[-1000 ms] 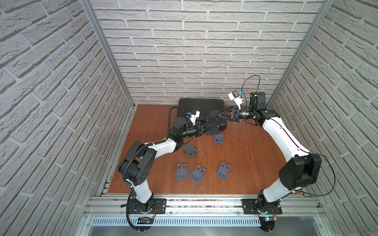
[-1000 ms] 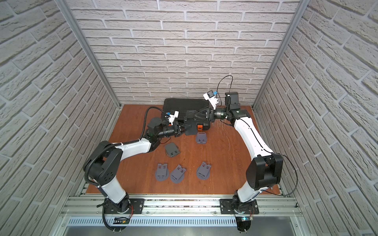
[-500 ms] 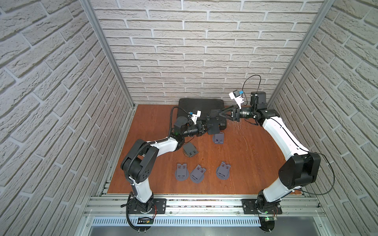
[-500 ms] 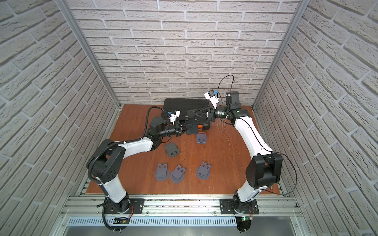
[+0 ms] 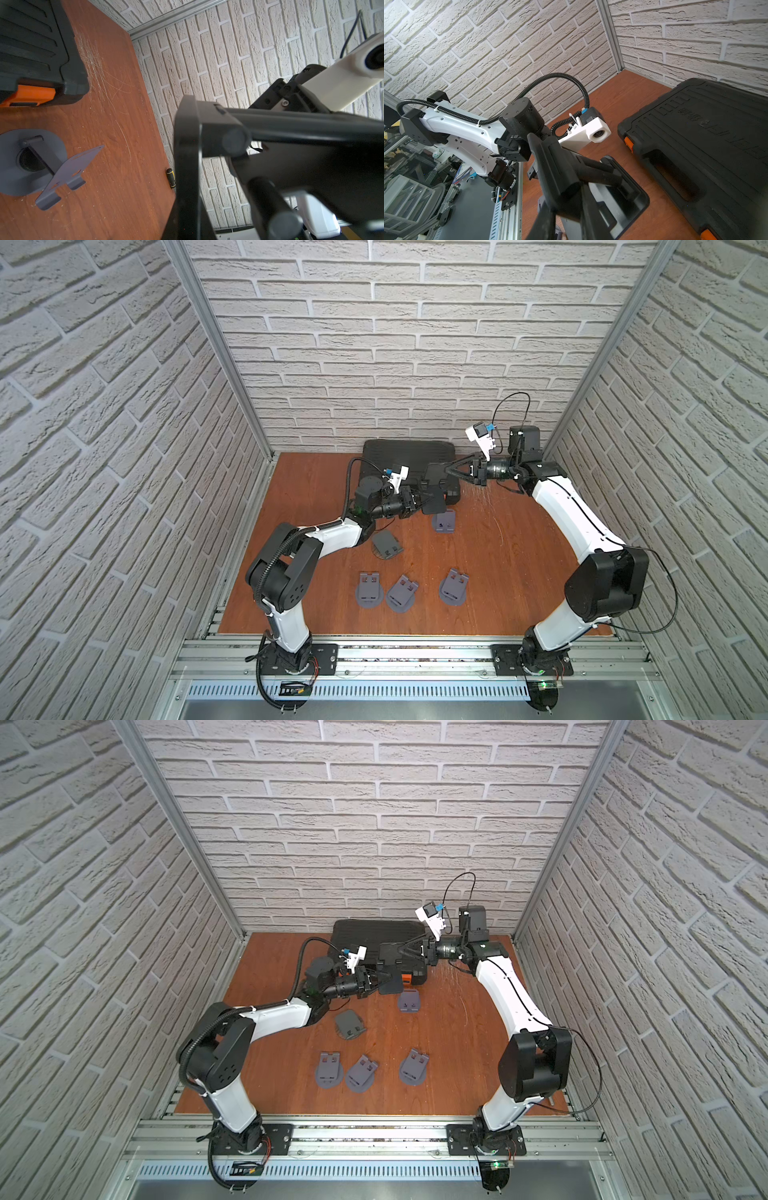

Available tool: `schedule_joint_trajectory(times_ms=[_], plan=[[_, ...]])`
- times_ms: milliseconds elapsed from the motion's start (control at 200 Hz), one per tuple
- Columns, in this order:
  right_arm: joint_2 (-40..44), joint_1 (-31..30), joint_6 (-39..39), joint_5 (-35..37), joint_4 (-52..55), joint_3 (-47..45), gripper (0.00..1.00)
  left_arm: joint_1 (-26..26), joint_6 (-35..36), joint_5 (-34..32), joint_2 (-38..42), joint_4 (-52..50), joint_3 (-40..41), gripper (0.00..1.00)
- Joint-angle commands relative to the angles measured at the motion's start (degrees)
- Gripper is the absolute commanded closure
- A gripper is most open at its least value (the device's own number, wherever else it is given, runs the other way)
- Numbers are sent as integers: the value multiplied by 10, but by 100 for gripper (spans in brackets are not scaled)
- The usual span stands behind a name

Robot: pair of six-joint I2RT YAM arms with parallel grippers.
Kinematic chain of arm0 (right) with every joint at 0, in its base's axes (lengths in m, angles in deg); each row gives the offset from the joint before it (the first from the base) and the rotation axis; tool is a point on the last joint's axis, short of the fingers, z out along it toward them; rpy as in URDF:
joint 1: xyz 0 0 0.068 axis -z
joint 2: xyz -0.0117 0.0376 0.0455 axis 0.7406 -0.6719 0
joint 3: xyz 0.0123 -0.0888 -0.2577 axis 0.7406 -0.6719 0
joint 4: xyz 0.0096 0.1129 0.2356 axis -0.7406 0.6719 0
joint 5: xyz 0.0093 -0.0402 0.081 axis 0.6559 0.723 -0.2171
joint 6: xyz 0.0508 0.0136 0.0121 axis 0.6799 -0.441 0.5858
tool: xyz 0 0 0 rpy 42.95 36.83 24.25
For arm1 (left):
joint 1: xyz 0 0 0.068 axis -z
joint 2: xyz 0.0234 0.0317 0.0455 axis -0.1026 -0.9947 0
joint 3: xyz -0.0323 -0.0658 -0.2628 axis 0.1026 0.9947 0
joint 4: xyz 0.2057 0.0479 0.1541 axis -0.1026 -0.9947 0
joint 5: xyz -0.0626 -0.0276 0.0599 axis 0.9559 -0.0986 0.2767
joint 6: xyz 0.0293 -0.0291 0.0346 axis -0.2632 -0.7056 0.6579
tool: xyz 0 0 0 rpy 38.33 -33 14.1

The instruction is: Open the phone stand

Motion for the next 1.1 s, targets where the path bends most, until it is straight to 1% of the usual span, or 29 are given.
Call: schedule_joint_trajectory(times_ms=[0,235,340,810,1090], plan=[[-3,-13,32,-37,8,-1,84,12,85,15,5,2,-29,100],[4,-18,57,-36,2,-26,84,9,152,-25,14,-39,-29,100],[11,-23,58,-29,1,-45,85,6,169,-41,16,-46,-32,100],[19,-49,51,-20,8,-101,87,-9,177,-49,11,-29,-48,100],[16,-68,38,-17,25,-113,88,-18,181,-54,7,-17,-53,100]])
